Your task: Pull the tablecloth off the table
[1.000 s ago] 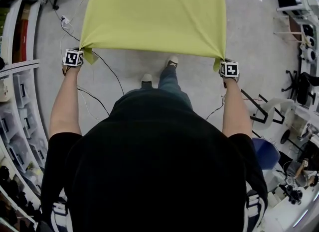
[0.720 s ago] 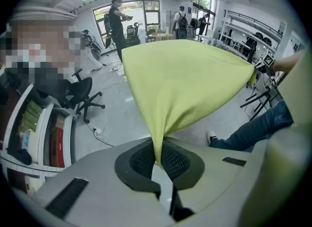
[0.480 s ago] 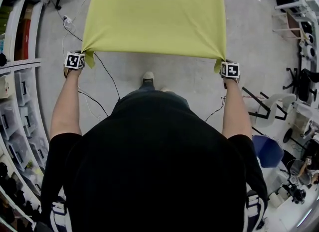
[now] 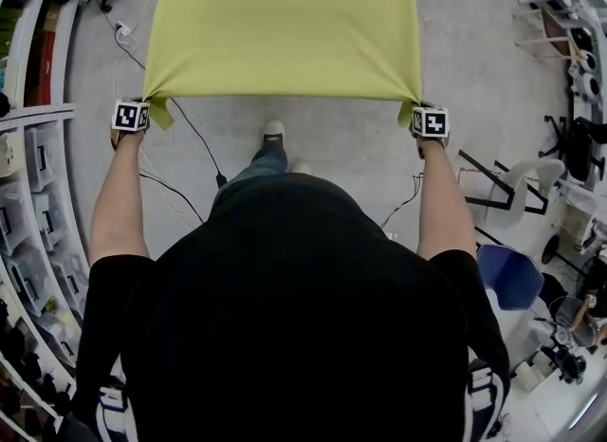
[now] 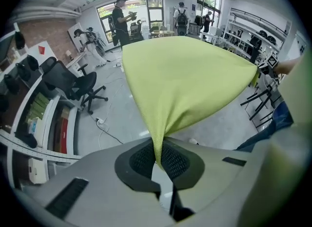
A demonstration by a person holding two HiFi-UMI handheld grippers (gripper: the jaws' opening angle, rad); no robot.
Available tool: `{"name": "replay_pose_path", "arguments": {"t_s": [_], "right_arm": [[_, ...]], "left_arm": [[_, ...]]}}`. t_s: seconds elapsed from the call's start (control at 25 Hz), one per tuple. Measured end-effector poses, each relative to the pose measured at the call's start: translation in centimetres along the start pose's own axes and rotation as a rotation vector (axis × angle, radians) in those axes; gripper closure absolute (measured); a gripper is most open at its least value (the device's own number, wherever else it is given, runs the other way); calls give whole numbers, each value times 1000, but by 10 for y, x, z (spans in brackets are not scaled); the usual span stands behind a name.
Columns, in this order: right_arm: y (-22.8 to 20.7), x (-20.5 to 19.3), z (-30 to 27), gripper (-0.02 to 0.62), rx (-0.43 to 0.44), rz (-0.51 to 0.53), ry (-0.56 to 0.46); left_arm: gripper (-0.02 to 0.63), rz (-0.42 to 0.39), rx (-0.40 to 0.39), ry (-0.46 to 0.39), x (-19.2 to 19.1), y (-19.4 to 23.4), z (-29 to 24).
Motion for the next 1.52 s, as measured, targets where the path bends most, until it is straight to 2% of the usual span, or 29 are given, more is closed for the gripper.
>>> {"name": "replay_pose_path", "arguments": {"t_s": [0.28, 0.68, 1.12, 1.52], "right_arm": [[-16, -54, 35, 577, 28, -4, -78], [-16, -133, 72, 577, 40, -1, -76], [24, -196, 95, 577, 34, -35, -55], [93, -256, 147, 577, -15, -13, -48]], "left_arm": [[583, 48, 34, -5, -44, -59, 32], [581, 71, 53, -5, -104, -114, 64], [581, 89, 32, -3, -177, -126, 78], [581, 69, -22, -20, -266, -114, 95]]}}
Point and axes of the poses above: the fingertips, and each gripper's own axes: z backward along the fingers, y to its left, x out of its top, the point moved 2 cm from there along z, backward along the fingers
